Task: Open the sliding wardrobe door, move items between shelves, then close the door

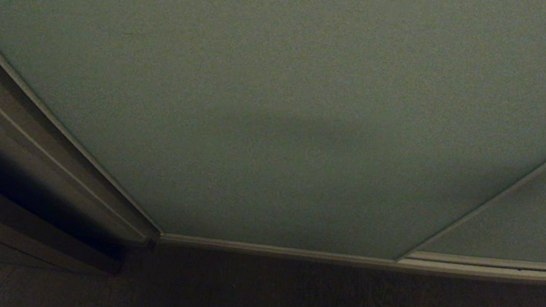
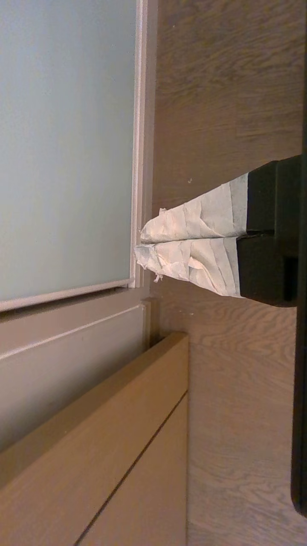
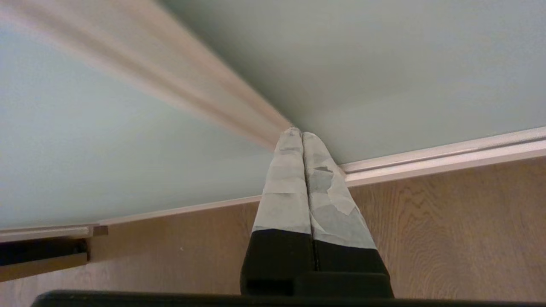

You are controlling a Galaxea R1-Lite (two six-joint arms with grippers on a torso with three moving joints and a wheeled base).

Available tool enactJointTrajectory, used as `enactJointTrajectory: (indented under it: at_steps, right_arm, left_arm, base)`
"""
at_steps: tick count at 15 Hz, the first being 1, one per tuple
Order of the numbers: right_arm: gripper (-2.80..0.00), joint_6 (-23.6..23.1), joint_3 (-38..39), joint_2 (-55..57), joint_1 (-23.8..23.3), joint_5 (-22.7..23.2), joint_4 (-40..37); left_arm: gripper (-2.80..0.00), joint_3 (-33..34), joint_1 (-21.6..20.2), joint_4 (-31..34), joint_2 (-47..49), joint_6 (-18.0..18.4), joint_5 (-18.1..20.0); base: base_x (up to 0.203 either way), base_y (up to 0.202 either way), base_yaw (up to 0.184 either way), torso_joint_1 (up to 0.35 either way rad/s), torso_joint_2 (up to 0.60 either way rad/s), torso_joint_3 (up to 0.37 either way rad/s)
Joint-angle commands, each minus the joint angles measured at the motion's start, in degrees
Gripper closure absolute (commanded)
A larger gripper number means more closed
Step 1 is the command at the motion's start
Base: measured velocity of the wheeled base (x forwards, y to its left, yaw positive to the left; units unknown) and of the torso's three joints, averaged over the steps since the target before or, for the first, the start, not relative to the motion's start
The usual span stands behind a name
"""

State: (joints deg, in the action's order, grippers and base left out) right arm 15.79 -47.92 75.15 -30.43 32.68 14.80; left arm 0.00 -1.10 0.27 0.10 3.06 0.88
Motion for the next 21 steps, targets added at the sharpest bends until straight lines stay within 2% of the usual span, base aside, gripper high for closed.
enactJointTrajectory:
  at_steps: [1,3,6,8,13,16,19,21]
  right_arm:
    - [0.0,0.0,1.2,-2.3,0.6,0.2,0.2]
    - [0.0,-0.9,4.1,-5.5,1.9,-0.7,0.5]
    - [0.0,-4.0,10.4,-14.1,6.4,-7.0,0.4]
    - [0.0,-6.6,16.3,-23.1,9.2,-9.6,-0.3]
    - [0.0,-13.5,34.2,-48.3,15.8,-12.2,-4.5]
    - [0.0,-16.1,39.8,-58.9,21.8,-19.6,-13.3]
    - [0.0,-17.7,47.8,-59.5,24.0,-29.1,-9.1]
    - [0.0,-17.8,47.9,-59.6,24.3,-30.3,-10.7]
  left_arm:
    - [0.0,0.0,0.0,0.0,0.1,0.0,0.0]
    - [0.0,0.0,0.0,0.0,0.0,0.0,0.0]
    - [0.0,0.0,0.0,0.0,0.0,0.0,0.0]
    - [0.0,0.0,0.0,0.0,0.0,0.0,0.0]
    - [0.0,0.0,0.0,0.0,0.0,0.0,0.0]
    - [0.0,0.0,0.0,0.0,0.0,0.0,0.0]
    - [0.0,0.0,0.0,0.0,0.0,0.0,0.0]
    - [0.0,0.0,0.0,0.0,0.0,0.0,0.0]
  base:
    - [0.0,0.0,0.0,0.0,0.0,0.0]
    - [0.0,0.0,0.0,0.0,0.0,0.0]
    - [0.0,0.0,0.0,0.0,0.0,0.0]
    - [0.0,0.0,0.0,0.0,0.0,0.0]
    - [0.0,0.0,0.0,0.0,0.0,0.0]
    - [0.0,0.0,0.0,0.0,0.0,0.0]
    - [0.0,0.0,0.0,0.0,0.0,0.0]
    - [0.0,0.0,0.0,0.0,0.0,0.0]
